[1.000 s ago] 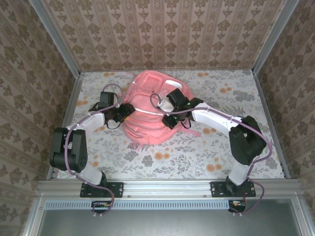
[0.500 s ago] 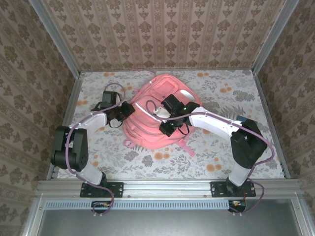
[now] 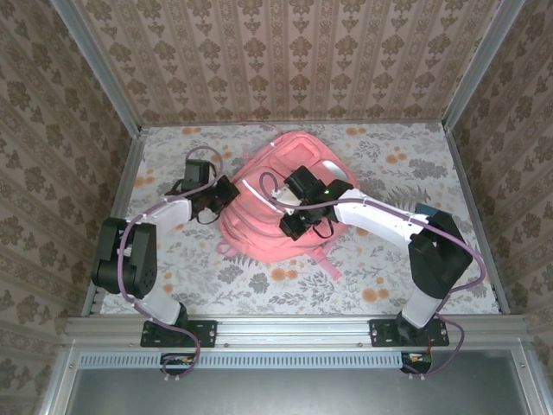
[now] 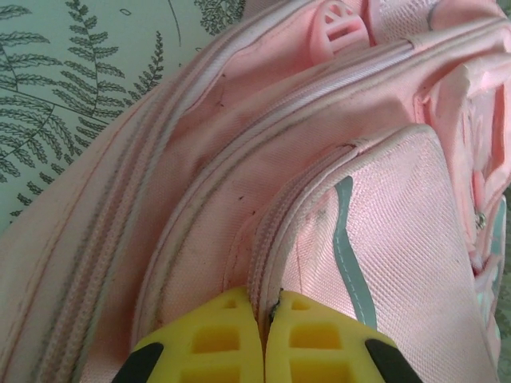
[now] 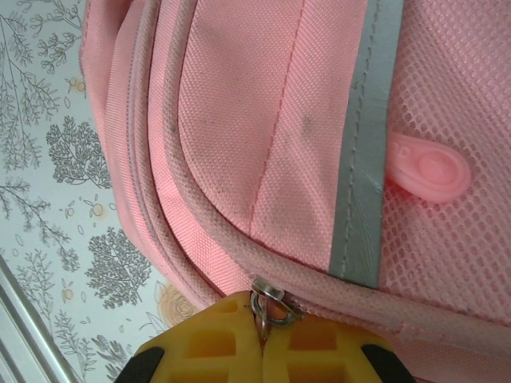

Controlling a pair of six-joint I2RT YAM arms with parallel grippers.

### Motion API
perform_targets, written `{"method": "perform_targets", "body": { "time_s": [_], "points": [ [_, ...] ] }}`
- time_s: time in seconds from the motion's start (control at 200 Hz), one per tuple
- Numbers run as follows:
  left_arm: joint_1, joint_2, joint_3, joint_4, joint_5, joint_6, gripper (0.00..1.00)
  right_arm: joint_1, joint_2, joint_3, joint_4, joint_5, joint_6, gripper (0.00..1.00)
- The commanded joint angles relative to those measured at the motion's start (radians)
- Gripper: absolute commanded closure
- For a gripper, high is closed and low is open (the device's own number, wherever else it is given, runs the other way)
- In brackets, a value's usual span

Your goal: Pack the student bag

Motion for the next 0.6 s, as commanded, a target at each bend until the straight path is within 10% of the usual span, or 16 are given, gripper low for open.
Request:
{"method": "perform_targets", "body": {
  "time_s": [0.0,0.385,0.595],
  "points": [
    [-0.022,-0.018,-0.028,0.077,-0.11,-0.09,1.0,0.039,0.004,0.035,0.002,-0.095,0.047,1.0],
    [-0.06,-0.046,-0.041,0.104,-0.341,-0.179,1.0,0.061,0.035,0.101,-0.028,0.061,0.116,1.0],
    [-0.07,0.004,0.005,0.119,-0.281,-0.156,1.0,0.08,0.025,0.086,0.134,-0.084,0.316,0.77]
  ]
}}
